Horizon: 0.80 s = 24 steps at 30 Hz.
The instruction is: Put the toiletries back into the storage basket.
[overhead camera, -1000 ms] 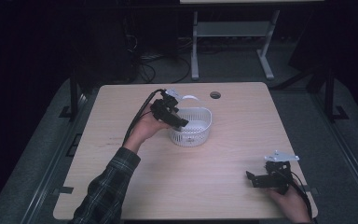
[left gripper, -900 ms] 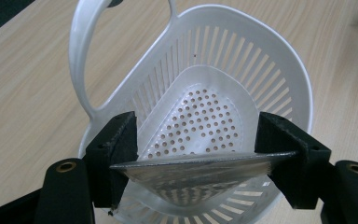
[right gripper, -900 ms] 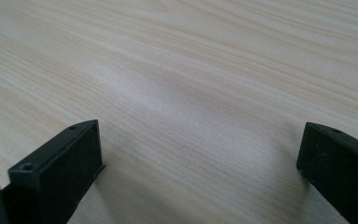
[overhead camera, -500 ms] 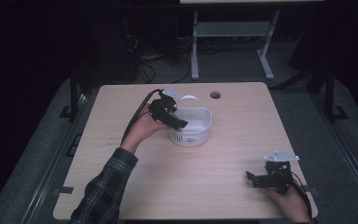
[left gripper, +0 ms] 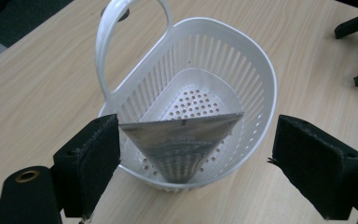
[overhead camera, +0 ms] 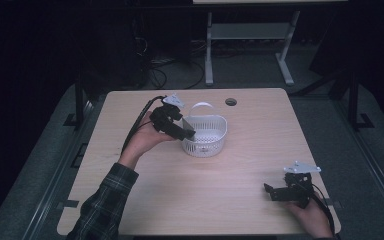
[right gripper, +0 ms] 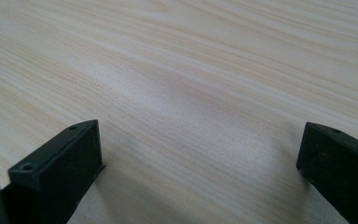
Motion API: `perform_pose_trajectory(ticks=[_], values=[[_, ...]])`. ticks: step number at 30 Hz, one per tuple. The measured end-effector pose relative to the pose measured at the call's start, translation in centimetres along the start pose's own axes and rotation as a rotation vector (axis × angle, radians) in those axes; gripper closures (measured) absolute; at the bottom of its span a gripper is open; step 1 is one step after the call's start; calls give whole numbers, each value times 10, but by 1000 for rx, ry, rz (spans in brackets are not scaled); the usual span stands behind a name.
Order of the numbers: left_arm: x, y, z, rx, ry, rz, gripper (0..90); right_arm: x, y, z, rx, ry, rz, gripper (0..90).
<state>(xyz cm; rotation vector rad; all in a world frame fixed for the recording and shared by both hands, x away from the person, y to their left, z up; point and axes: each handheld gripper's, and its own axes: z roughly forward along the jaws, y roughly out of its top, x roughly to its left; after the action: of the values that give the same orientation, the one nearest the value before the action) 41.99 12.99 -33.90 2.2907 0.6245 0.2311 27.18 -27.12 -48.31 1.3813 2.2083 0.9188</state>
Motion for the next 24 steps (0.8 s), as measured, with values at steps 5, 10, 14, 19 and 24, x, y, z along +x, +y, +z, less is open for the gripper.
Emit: perform_pose_trajectory(ticks=[5, 10, 14, 19, 24], values=[[-2, -4, -11, -10, 9, 9, 143, 0, 0, 0, 0, 0, 0, 0], [-5, -10, -19, -17, 17, 14, 144, 0, 0, 0, 0, 0, 0, 0], [-9, -18, -25, -18, 24, 8, 144, 0, 0, 0, 0, 0, 0, 0], [-17, -32, -31, -19, 38, 6, 144, 0, 0, 0, 0, 0, 0, 0], [-26, -53, -38, -37, 54, -4, 145, 0, 0, 0, 0, 0, 0, 0]])
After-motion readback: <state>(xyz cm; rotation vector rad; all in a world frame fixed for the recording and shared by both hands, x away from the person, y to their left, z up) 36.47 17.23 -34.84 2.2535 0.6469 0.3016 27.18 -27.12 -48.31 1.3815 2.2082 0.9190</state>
